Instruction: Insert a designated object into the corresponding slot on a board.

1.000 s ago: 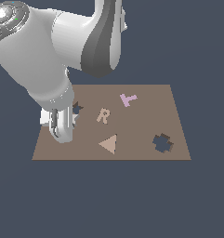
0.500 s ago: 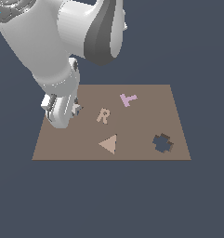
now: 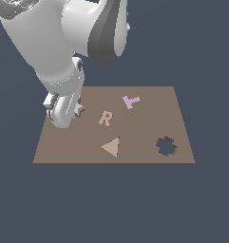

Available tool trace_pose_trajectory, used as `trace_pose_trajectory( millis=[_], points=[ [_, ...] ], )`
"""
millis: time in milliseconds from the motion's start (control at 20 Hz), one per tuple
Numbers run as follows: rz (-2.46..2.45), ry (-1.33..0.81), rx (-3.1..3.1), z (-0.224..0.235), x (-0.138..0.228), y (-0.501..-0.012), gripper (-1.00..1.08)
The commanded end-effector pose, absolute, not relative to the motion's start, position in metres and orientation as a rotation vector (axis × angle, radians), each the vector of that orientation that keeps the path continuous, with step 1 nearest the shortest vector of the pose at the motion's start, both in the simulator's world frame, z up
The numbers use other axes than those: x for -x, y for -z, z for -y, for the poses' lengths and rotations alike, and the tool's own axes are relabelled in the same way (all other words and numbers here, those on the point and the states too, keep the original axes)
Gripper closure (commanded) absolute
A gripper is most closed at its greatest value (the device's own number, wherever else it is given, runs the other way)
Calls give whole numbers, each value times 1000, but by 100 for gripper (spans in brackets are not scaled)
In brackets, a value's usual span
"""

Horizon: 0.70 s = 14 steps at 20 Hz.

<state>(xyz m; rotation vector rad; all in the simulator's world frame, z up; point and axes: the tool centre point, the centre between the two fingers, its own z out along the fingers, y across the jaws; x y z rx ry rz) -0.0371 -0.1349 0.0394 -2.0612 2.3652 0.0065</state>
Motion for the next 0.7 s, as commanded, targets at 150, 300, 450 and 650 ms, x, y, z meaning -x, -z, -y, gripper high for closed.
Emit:
trace_pose_trajectory(
  millis=[150,300,450,650],
  points=[
    [-2369,-5,2058,134,38,-30,108],
    [-2369,-5,2058,134,38,-30,-92],
    [-2369,-5,2058,134,38,-30,-92],
    [-2369,-5,2058,134,38,-30,-92]
  ],
)
